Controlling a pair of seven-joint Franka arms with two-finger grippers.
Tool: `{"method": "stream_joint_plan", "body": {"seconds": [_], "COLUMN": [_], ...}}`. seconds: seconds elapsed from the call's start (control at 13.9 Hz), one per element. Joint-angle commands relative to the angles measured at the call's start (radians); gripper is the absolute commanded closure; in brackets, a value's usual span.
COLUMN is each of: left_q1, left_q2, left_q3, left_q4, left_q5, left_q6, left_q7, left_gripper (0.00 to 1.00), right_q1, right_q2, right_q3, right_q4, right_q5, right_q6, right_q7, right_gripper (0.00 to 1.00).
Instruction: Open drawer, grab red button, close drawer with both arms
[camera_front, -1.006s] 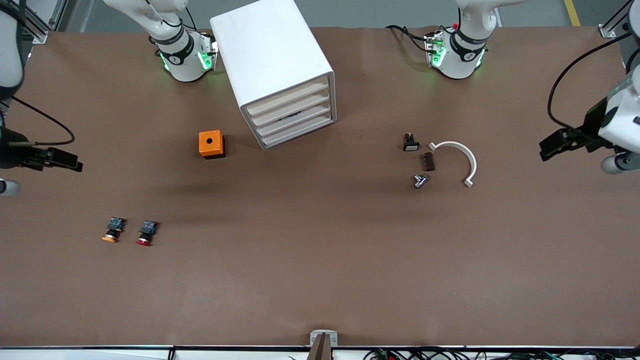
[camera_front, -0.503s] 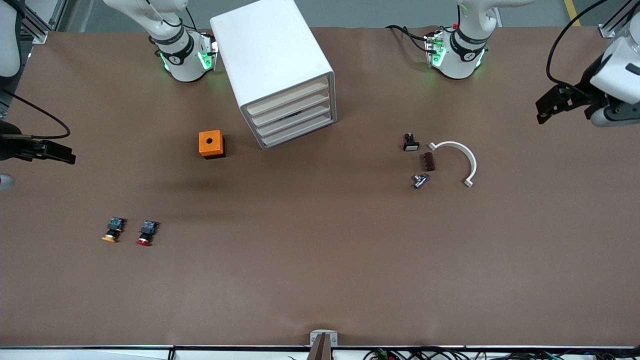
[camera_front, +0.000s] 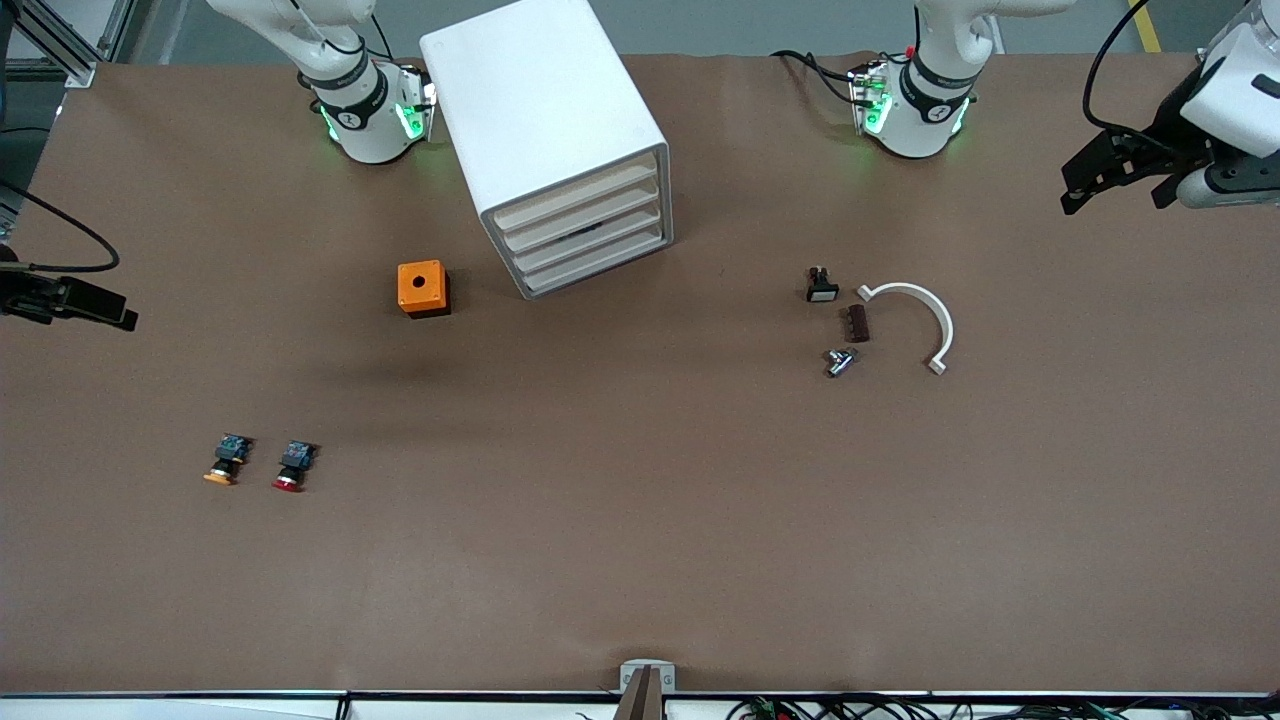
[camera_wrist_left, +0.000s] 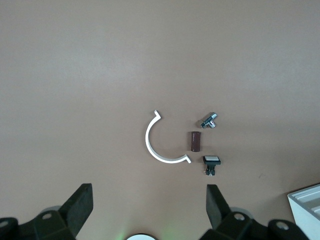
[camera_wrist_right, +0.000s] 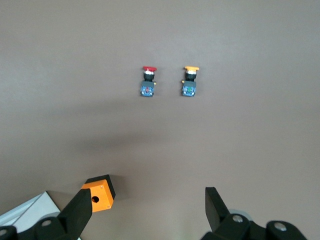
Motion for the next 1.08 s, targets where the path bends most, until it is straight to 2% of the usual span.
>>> {"method": "stream_joint_plan", "body": {"seconds": [0.0,0.22,0.43,0.79,1.01], "left_q1": [-0.013,-0.011,0.022,0.028,0.028], "left_q2": [-0.01,-0.016,-0.031,-0.034,-0.008], "left_q3": [0.009,0.007,0.004,0.004,0.011], "left_q4": [-0.014,-0.032,-0.057,-0.085,-0.031], "left_q5": [-0.004,-0.001,-0.001,-0.001,-0.001], "left_q6": [0.007,0.007,0.012,0.064,0.052], "left_q7": [-0.002,-0.008,-0.012,-0.012,-0.004], "left_gripper": [0.0,0.0,0.0,0.0,0.0], "right_q1": [-0.011,-0.014,-0.048,-0.031,0.003], "right_q2": [0.015,-0.054,-0.066,-0.184,-0.206], "right_q3": [0.006,0.001,0.004,0.012,0.012], "right_q4": [0.037,0.011,-0.007,-0.205,-0.215], "right_q5": [0.018,0.047,0.045,0.004,-0.008], "right_q6": [-0.019,-0.055,-0.155,0.013,0.043], "right_q7": [0.01,0.008,0.007,0.005,0.005], "right_gripper": [0.0,0.0,0.0,0.0,0.0]}}
